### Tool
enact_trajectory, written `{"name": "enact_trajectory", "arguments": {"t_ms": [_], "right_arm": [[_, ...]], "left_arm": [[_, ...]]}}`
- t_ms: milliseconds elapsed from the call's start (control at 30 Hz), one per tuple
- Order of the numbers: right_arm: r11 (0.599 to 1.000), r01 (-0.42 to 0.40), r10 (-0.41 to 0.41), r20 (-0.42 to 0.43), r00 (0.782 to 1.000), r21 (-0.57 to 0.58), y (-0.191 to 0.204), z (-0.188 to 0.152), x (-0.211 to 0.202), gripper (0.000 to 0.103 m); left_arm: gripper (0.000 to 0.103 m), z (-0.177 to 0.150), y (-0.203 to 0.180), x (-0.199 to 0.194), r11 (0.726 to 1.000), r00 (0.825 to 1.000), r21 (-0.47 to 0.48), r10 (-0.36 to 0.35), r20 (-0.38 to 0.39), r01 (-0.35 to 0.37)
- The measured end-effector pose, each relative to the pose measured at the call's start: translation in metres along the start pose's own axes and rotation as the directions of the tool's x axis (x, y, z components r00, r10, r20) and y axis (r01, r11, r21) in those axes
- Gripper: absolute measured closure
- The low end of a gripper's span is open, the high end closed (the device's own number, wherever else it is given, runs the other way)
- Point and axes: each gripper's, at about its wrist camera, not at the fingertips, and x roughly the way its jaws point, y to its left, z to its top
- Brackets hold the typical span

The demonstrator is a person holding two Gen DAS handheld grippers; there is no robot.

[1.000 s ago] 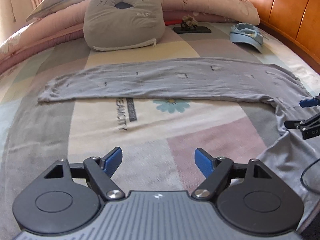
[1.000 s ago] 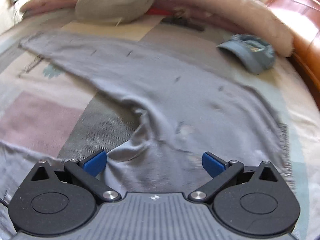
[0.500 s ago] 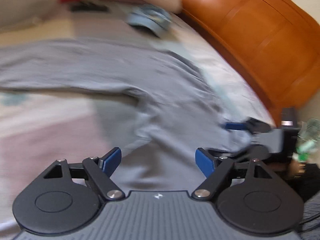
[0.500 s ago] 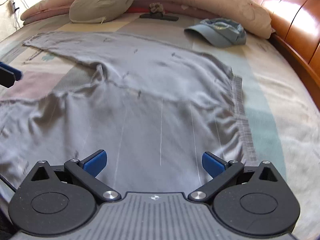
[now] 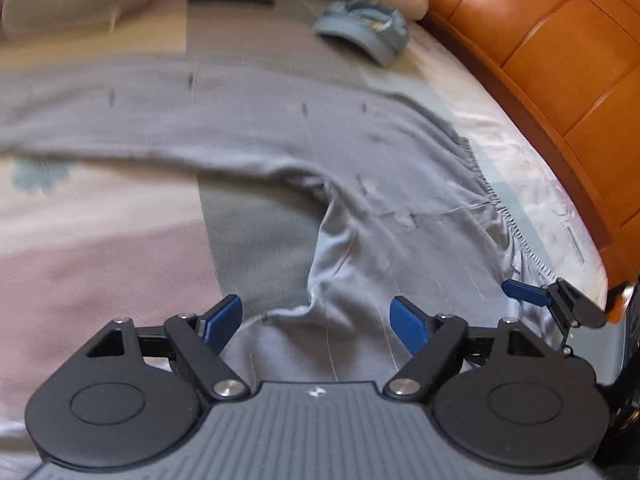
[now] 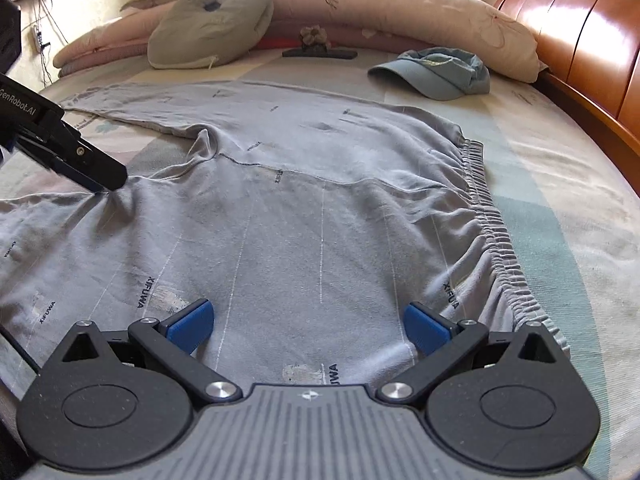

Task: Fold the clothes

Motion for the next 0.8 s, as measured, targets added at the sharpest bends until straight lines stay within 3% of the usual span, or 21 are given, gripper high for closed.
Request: {"name": "enact_trajectory", "arguments": {"t_ms": [67,167,333,467,533,633,800], "right_arm": [[1.0,-0.002,0.002,0.008,1.0,-0.005,0.0,-0.001,-0.001,0.0],[1.0,-0.009,0.009,0.012,1.0,-0.014,-0.001,-0.002,-0.001,0.0],[1.0,-0.016,0.017,0.017,1.0,-0.024,-0.001,-0.003,-0.001,0.0],[0.999,-0.01,0.011,0.031,0.999,-0.031,0.001,-0.005,-0.002,0.0],[1.0,-0.008,0.009,0.034,0.999,-0.03,0.001,-0.005,-0.002,0.0],[1.0,0.0,0.002,0.041,0.999,-0.028,0.002,-0.006,-0.001,0.0],[1.0,0.02,-0.019,0.043,0.999,-0.011,0.004,-0.006,-0.002,0.0]], "left_arm": [[0.021,0.001,-0.007,-0.008,0.999,0.999,0.028,-0.032,0.009,0.032],[0.02,0.001,-0.012,0.003,0.99,0.99,0.009,-0.137,-0.045,0.138],[0.023,0.002,-0.004,0.034,0.995,0.995,-0.048,-0.088,-0.041,0.086],[0.022,0.014,0.0,0.022,0.994,0.998,-0.091,-0.054,0.012,0.055],[0.022,0.022,-0.007,0.014,0.998,0.999,-0.043,-0.042,0.033,0.043],[0.021,0.037,-0.016,0.013,0.996,0.994,0.028,-0.091,0.061,0.089],[0.021,0.065,-0.033,0.042,0.981,0.987,0.144,-0.141,0.071,0.129]]}}
